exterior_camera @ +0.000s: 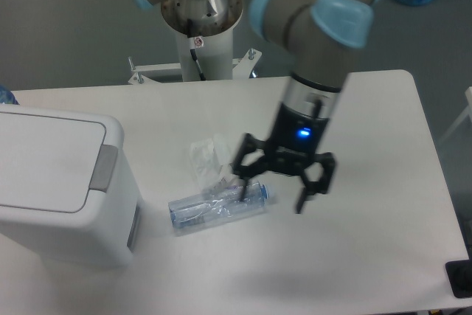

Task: Open the trash can
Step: 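Move the gripper over the bottle toward the trash can lid edge, then push the gripper against the lid edge to flip the lid open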

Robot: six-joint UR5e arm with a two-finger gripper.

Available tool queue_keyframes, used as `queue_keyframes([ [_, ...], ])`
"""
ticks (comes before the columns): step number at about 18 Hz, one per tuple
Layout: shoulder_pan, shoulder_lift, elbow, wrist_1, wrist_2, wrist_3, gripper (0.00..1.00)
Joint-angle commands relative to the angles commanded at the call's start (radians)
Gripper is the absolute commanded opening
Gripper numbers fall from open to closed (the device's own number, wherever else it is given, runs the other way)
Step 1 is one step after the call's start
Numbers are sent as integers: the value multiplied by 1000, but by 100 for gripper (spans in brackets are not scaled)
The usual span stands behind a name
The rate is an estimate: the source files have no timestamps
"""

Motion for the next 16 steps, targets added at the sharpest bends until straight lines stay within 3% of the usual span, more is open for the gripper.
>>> queue_keyframes([
  [3, -51, 18, -14, -2, 3, -5, 100],
  [9, -104, 95, -118, 0, 5, -2, 100],
  [16, -129, 84, -123, 2, 6, -2, 100],
])
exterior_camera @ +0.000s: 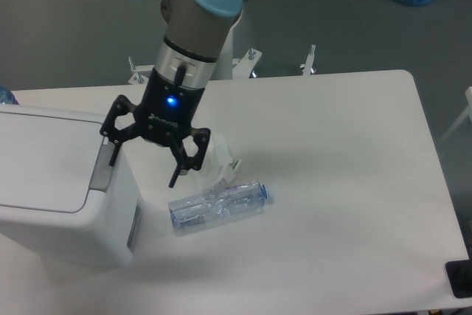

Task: Open the trash can
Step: 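Push the gripper against the lid edge to flip the lid open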

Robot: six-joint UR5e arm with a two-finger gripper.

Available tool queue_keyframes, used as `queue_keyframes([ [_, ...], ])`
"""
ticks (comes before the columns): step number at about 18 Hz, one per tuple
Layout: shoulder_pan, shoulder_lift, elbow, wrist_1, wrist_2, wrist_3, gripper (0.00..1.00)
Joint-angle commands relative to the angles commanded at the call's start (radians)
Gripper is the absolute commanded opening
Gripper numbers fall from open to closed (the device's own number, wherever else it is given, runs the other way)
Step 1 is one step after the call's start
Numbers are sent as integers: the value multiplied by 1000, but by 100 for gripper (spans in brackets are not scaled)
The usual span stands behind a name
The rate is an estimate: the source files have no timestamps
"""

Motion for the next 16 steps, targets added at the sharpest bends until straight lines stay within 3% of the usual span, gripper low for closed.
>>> queue_keyframes([
  [16, -2, -28, 9, 2, 6, 6, 100],
])
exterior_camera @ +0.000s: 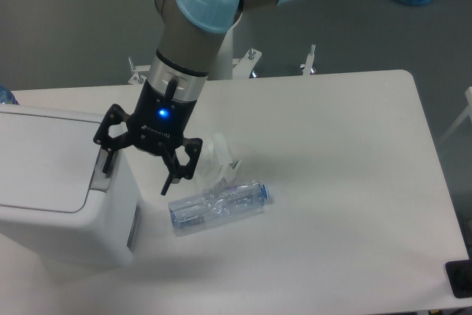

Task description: Open the trash can

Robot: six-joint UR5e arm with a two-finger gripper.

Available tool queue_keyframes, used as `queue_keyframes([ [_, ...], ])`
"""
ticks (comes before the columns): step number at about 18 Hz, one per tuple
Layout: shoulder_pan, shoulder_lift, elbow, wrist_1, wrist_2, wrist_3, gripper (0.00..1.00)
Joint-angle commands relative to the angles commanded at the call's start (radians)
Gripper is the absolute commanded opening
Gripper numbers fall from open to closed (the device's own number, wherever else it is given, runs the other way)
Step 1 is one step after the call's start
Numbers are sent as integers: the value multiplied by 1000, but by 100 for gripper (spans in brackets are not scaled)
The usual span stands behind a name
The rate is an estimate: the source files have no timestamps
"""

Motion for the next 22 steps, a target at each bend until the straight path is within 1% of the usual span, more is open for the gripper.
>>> queue_keyframes([
  [5, 0, 0, 5, 0, 0, -5, 100],
  [10, 18, -3, 52, 0, -5, -5, 100],
  [13, 61, -8, 83, 2, 2, 9, 100],
  [14, 70, -14, 97, 11, 8, 15, 100],
  [16, 95, -37, 127, 32, 14, 28, 100],
  [18, 120, -55, 155, 32, 18, 43, 100],
  [20, 150, -60, 150, 32, 26, 89, 100],
  [22, 204, -61, 138, 31, 46, 144, 100],
])
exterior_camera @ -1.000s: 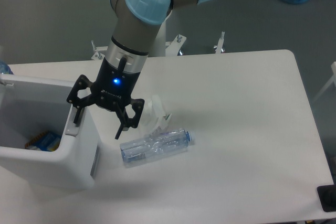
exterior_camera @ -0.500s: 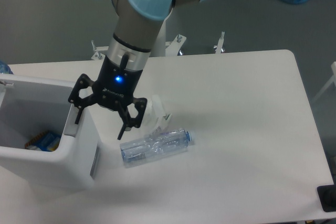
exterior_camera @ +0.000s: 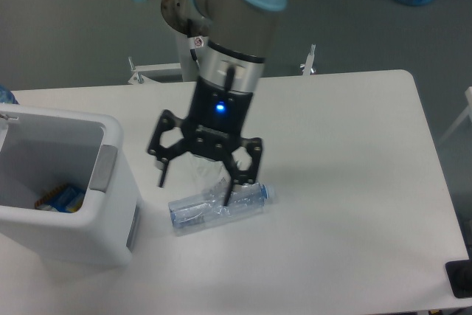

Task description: Open the trash can

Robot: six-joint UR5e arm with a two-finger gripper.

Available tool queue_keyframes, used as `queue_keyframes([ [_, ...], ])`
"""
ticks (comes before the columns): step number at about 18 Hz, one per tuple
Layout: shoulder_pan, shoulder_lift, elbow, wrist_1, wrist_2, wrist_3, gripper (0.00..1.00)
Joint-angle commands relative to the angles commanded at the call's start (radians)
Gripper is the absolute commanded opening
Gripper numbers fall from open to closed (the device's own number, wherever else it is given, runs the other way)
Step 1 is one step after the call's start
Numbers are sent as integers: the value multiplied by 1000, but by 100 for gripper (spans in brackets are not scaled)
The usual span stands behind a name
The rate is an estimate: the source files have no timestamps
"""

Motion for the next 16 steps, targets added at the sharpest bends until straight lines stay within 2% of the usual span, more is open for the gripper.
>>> queue_keyframes([
  [4, 60, -24, -29, -3, 66, 126, 100],
  [9, 115, -74, -64, -3, 255, 317, 100],
  [11, 152, -110, -64, -3, 262, 381, 100],
  [16, 174, -130, -92, -8, 299, 609, 100],
])
